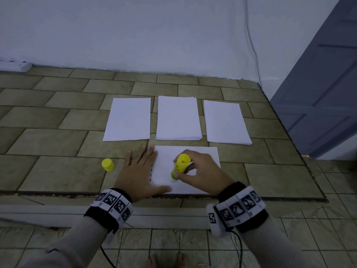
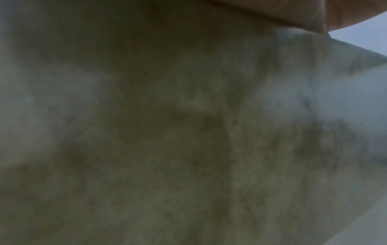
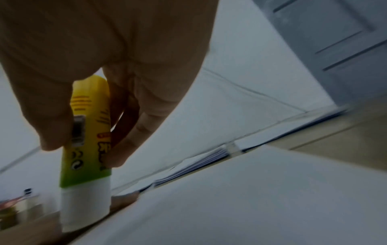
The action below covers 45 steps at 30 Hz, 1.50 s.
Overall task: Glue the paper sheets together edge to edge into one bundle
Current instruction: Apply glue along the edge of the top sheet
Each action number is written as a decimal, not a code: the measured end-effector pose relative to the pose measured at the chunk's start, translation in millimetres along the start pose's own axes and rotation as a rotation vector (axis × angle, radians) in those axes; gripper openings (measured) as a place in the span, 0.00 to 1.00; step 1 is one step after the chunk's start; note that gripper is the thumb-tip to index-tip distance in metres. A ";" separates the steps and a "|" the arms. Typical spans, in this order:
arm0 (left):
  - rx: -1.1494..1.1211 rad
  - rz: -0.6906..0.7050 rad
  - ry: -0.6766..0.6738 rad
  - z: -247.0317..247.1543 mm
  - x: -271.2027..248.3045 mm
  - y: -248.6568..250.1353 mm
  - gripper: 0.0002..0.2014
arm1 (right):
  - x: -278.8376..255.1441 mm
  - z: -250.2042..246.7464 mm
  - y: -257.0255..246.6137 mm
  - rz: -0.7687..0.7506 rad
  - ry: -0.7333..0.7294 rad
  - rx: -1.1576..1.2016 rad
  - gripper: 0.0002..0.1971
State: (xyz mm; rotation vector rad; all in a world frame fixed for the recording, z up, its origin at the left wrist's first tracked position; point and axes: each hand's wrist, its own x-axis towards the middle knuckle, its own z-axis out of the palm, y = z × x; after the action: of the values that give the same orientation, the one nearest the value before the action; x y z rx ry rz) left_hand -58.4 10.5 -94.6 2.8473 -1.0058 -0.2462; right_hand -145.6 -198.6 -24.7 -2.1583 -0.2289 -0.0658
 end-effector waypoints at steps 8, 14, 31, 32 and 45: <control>-0.072 0.095 0.122 12.7 1.4 -6.9 0.63 | 23.8 36.1 -14.0 -0.040 -0.171 -0.104 0.17; -0.031 0.104 0.113 17.8 2.2 -9.5 0.56 | 31.8 37.4 -18.1 -0.062 -0.240 -0.158 0.18; -0.005 0.004 0.004 1.2 0.0 -1.2 0.70 | 100.0 9.9 4.1 0.023 -0.187 -0.302 0.12; -0.004 0.004 0.002 0.8 -0.2 -1.1 0.70 | 104.5 8.7 5.5 0.041 -0.179 -0.311 0.13; -0.028 0.022 0.053 4.2 -0.2 -2.5 0.64 | 57.8 -13.5 14.3 0.135 -0.064 -0.082 0.08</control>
State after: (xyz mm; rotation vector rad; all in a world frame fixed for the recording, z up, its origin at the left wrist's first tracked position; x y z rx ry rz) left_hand -57.9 12.4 -99.1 2.8011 -1.0142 -0.1798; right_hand -85.6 -209.5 -21.0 -2.2545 -0.1184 0.0720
